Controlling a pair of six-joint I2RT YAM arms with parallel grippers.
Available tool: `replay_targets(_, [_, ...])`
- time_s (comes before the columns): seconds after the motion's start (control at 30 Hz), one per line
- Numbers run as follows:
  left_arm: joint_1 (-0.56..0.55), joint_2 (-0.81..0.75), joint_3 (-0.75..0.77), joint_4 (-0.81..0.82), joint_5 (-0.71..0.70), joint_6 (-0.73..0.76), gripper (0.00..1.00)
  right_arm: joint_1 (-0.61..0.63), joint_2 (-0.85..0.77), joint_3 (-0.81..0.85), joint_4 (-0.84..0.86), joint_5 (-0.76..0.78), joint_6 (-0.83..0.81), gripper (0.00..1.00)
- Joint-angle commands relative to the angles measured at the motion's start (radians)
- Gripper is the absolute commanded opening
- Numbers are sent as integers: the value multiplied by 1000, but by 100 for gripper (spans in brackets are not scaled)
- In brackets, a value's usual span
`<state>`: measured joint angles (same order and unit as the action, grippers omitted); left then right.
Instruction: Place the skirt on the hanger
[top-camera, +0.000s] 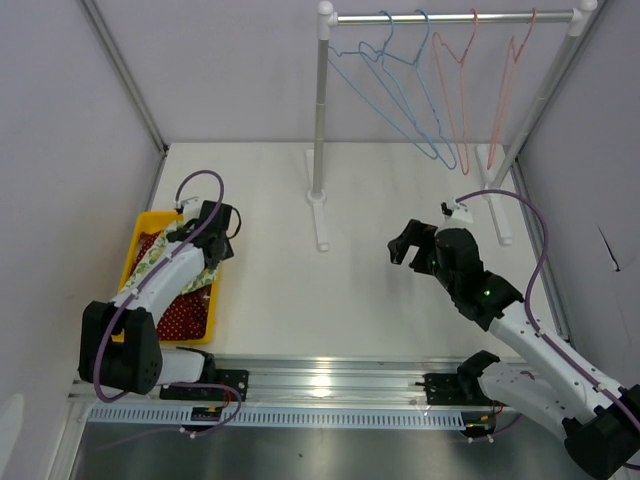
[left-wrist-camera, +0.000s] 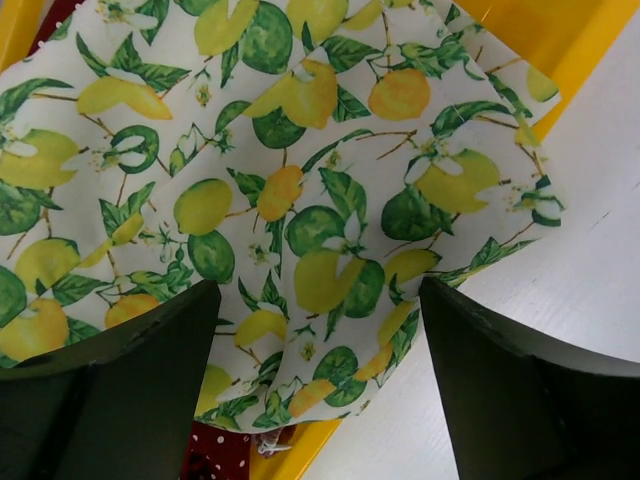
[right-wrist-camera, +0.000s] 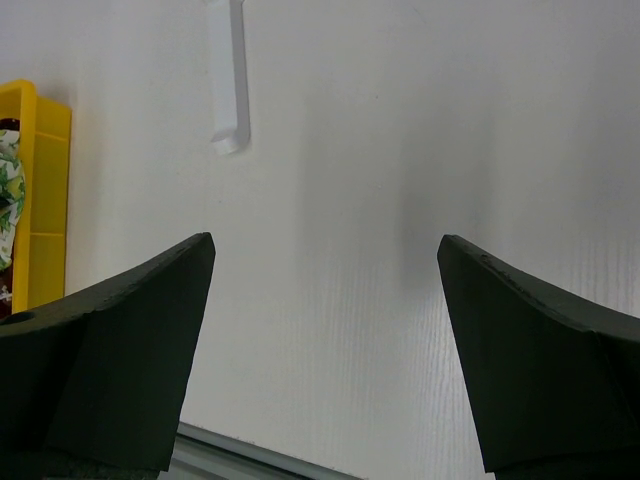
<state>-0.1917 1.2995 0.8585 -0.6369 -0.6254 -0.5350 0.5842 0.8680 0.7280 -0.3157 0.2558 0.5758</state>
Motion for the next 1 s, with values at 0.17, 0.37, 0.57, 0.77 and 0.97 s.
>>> replay_targets(0.17, [14, 23, 53, 54, 41, 3, 39, -4, 2, -18, 59, -15, 4, 99])
replay_targets(0.37, [14, -28, 89, 65, 113, 46, 0, -4, -1, -12, 70, -20, -2, 99])
replay_targets(0.57, [-72, -123, 192, 33, 168, 92, 0, -4, 2, 2, 76, -16, -14, 100])
replay_targets(0.77, [-334, -120, 310, -38, 110, 26, 0, -4, 5, 43, 41, 29, -43, 99])
replay_targets(0.97, [-575, -36, 333, 43, 118, -129, 0, -11, -17, 109, -28, 103, -56, 99])
